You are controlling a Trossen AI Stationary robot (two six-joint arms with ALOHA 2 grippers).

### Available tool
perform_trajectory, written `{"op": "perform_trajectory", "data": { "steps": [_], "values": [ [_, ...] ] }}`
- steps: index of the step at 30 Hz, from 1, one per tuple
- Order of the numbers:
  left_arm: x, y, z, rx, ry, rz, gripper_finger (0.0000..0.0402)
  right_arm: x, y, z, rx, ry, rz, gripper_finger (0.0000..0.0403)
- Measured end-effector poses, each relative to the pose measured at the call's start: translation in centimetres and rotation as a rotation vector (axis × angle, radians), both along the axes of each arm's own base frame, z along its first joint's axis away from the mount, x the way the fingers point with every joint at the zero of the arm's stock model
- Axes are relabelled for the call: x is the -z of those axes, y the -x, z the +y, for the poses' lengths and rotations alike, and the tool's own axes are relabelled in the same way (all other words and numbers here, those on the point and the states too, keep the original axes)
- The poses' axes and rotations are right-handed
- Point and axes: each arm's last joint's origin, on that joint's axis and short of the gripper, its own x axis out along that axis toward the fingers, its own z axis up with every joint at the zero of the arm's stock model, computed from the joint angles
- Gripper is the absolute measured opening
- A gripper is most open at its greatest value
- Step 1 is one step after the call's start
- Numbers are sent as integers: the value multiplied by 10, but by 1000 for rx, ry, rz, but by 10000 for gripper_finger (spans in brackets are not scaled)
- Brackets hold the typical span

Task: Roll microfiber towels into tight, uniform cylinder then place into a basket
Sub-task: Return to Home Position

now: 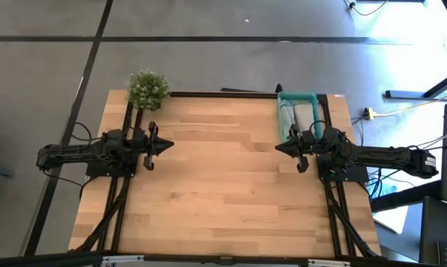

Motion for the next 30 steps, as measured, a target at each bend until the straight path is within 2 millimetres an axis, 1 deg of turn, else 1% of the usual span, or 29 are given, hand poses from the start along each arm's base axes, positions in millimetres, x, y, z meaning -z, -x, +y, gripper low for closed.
{"op": "perform_trajectory", "data": {
  "steps": [13, 30],
  "values": [
    [0, 0, 0, 0, 0, 0, 23, 0, 0, 0, -1, 3, 0, 6],
    [0, 0, 0, 0, 0, 0, 1, 0, 0, 0, -1, 3, 0, 6]
  ]
}}
